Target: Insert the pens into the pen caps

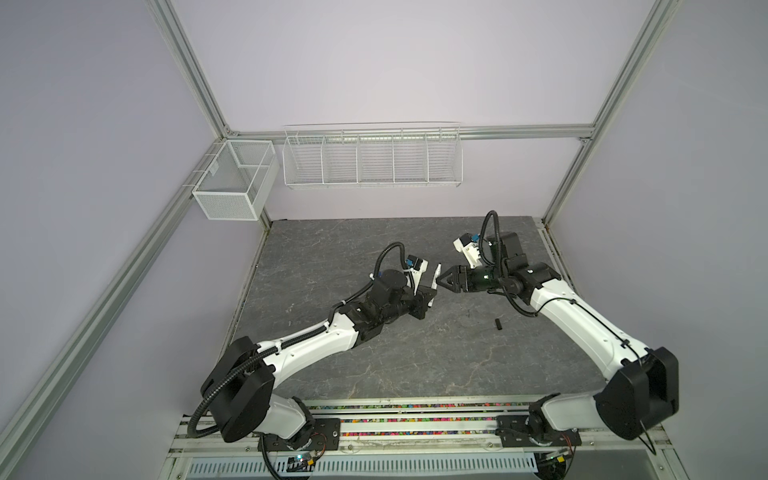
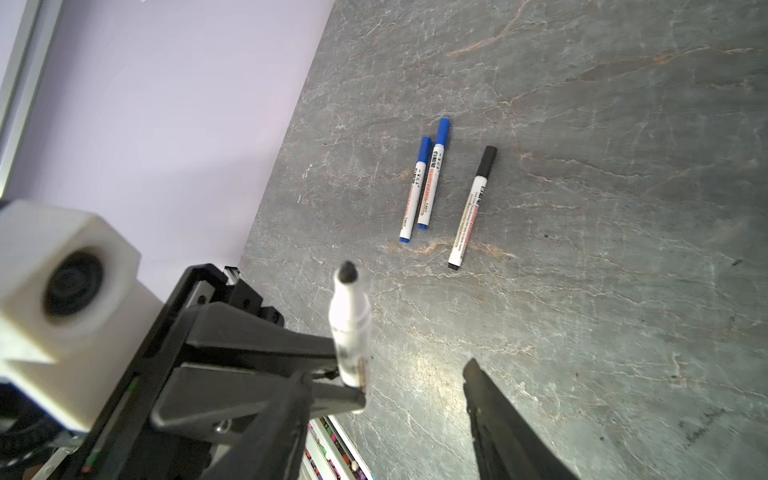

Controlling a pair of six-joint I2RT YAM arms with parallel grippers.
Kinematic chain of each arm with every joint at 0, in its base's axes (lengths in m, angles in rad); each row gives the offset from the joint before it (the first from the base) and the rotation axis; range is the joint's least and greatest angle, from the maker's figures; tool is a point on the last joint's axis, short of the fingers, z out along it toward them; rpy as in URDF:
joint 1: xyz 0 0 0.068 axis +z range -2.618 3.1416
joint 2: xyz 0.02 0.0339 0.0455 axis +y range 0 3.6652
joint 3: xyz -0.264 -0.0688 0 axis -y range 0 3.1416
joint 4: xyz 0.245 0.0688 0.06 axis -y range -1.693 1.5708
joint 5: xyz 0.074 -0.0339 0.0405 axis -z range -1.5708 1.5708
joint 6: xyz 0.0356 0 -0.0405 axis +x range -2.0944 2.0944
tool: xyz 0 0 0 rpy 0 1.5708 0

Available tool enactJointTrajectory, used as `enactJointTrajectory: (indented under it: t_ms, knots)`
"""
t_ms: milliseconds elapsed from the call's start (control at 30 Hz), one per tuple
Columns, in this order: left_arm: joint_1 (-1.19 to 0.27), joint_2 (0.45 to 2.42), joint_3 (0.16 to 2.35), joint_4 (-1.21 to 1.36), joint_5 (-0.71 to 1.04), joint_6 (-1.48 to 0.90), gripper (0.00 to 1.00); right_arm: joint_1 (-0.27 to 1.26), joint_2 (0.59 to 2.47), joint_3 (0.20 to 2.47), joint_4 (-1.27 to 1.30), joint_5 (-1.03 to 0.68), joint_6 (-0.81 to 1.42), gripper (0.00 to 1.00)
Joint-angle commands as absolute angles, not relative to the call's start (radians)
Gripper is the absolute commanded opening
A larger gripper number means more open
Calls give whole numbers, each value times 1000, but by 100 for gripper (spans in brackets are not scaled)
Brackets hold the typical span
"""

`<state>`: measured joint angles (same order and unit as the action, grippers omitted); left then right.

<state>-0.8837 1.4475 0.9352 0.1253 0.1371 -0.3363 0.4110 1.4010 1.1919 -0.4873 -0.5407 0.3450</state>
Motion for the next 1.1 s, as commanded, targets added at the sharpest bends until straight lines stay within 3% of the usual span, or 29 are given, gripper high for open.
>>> enactJointTrajectory:
  t_ms: [0, 67, 200, 333, 400, 467, 500, 567, 833, 1000, 1067]
  knots:
    - [-884, 1465, 934, 210, 205, -353, 0, 420, 1419, 1217, -457, -564, 353, 59]
    - [-884, 1465, 933, 222, 225, -351, 0, 421, 1431, 1220, -446, -563, 363, 54]
    - [-884, 1467, 936, 224, 226, -349, 0, 424, 1456, 1227, -418, -594, 379, 29]
    - [-884, 1472, 939, 226, 214, -353, 0, 424, 1456, 1229, -411, -610, 384, 16]
    - [-884, 1479, 942, 222, 201, -353, 29, 424, 1450, 1225, -407, -618, 387, 14]
    - [-882, 1494, 953, 210, 198, -351, 43, 422, 1445, 1224, -405, -630, 389, 13]
    - [-883, 1504, 962, 203, 199, -351, 44, 423, 1444, 1225, -406, -636, 390, 13]
    - [-882, 1519, 975, 198, 213, -347, 44, 423, 1443, 1226, -408, -640, 390, 13]
    - [-881, 1550, 1015, 215, 261, -333, 22, 422, 1450, 1231, -421, -629, 386, 12]
    - [-879, 1562, 1025, 198, 289, -331, 0, 414, 1458, 1232, -420, -624, 389, 12]
    - [-872, 1566, 1015, 195, 292, -344, 0, 404, 1449, 1227, -422, -602, 396, 21]
